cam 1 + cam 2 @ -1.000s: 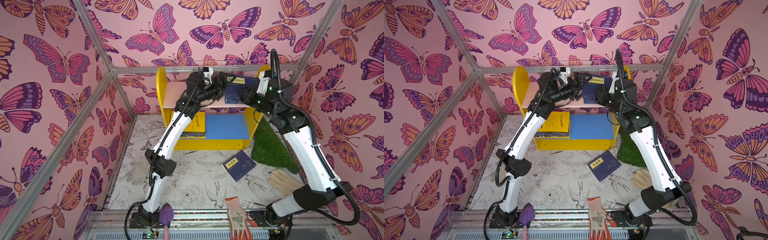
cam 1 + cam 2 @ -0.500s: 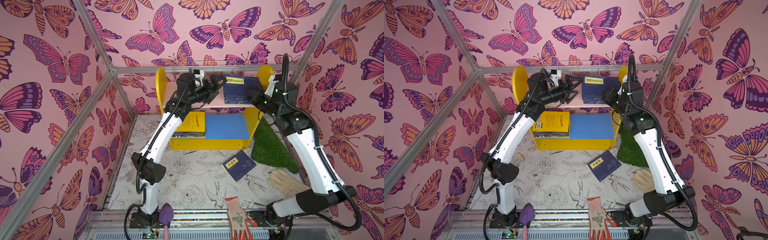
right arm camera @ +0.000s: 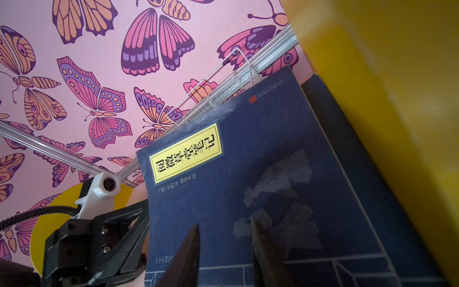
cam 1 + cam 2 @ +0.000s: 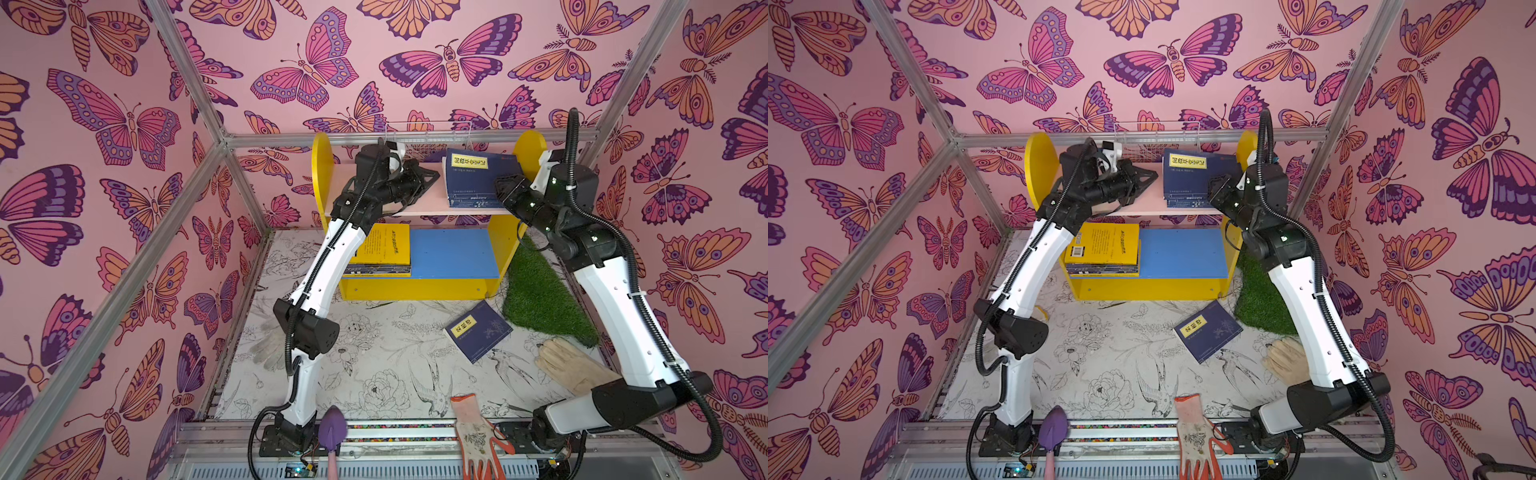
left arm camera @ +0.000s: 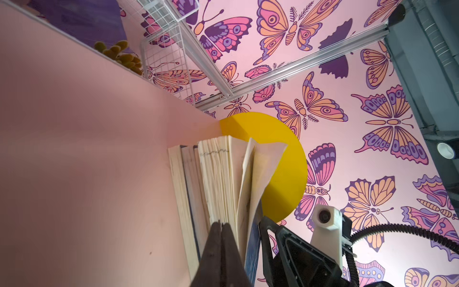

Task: Stacking books/files
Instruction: Move the book to the bookshelf.

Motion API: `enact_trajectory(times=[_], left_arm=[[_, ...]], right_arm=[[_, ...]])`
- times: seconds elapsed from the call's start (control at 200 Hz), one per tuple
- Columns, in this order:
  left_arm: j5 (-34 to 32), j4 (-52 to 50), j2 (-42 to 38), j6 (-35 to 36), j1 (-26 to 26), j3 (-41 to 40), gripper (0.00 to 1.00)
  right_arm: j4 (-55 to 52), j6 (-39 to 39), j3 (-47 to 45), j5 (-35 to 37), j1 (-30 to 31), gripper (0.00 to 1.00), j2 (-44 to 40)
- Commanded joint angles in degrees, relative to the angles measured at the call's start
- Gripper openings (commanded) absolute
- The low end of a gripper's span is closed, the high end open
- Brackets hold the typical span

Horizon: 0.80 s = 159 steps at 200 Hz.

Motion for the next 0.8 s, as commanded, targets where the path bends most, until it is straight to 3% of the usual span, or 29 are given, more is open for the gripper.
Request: enact_trajectory(times=[0.0,0.401,0.792], left_arm=[[-1.1,-4.4,4.0,-0.9,-0.7,0.8,0.00],[-1.2,-4.4,7.9,-1.8,-4.0,4.6,0.00],[-3.0,-6.8,5.7,-0.9,-4.9,1.3,0.00]], right_arm=[[-5.6,0.7,-1.8,-0.8,-0.4,0.36,0.7],[-5.0,-1.0,-1.6,-0.9,-0.4,0.36,-2.5],[-5.0,-10.3,-0.8,5.6,-0.4,0.40,-9.5]])
